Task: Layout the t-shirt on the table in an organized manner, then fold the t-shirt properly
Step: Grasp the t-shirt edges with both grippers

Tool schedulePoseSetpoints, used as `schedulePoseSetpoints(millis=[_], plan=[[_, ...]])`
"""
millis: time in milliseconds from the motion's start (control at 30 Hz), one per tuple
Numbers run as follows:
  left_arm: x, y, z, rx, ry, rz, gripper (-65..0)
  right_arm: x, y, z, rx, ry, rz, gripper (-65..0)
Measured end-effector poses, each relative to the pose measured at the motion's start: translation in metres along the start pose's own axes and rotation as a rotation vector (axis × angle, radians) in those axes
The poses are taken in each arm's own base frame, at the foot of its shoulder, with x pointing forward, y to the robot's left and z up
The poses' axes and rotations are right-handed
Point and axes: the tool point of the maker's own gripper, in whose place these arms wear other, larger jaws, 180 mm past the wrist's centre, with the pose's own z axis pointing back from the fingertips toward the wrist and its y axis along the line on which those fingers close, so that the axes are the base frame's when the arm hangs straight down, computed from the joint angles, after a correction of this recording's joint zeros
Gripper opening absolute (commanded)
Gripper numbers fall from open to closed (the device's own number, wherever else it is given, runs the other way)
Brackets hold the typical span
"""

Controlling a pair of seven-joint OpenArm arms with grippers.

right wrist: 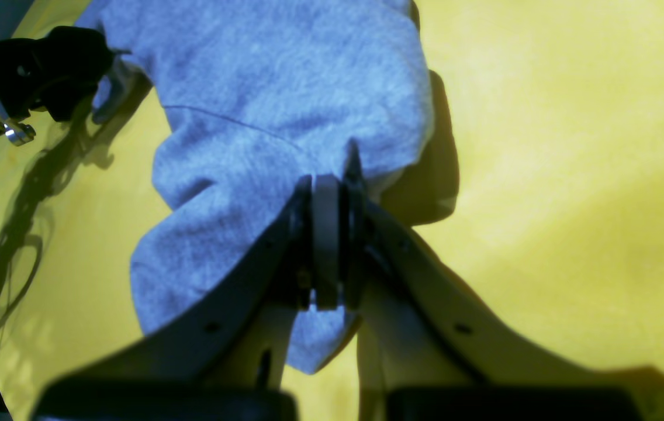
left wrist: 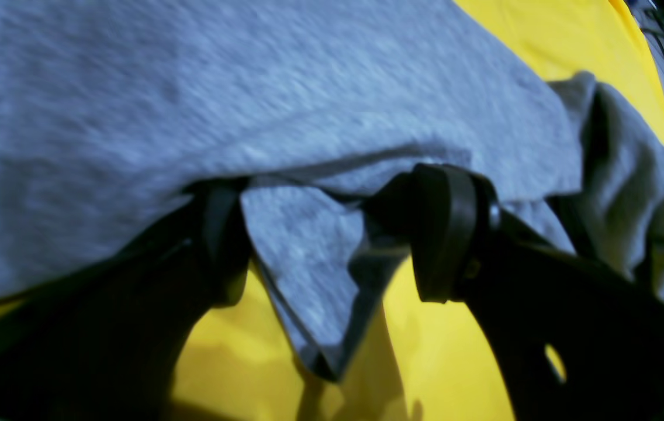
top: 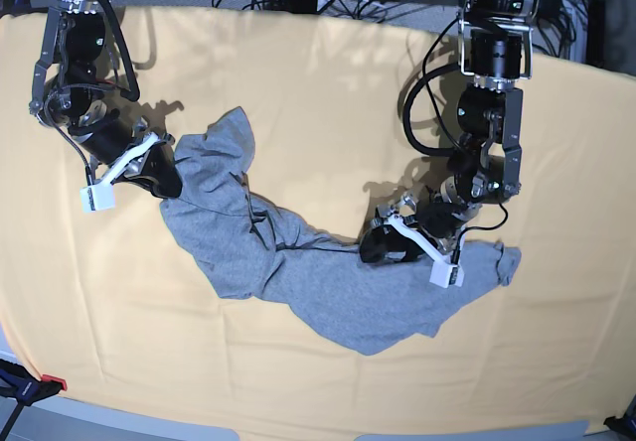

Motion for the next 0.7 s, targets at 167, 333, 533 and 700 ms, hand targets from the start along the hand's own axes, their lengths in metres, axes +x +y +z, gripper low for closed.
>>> schedulePoseSetpoints(millis=[167,333,533,700], plan=[[0.001,-0.009,0.003,-0.019,0.018,-0.044,-22.8,-0.006,-0.005,0.000,-0.028,0.034,0.029,-65.0],[0.003,-0.002,0.010,-0.007,0.038,-0.029,-22.8,-0.006,-0.005,0.000,-0.028,0.033,0.028,-65.0],[0.010,0.020,0.023,0.030,0.003,0.033,-22.8,-0.006,-0.005,0.000,-0.027,0.032,0.027,-65.0],[0.011,0.027,0.027,0.046,-0.007,0.048,-27.6,-0.006,-0.005,0.000,-0.026,0.032,0.027,-65.0]])
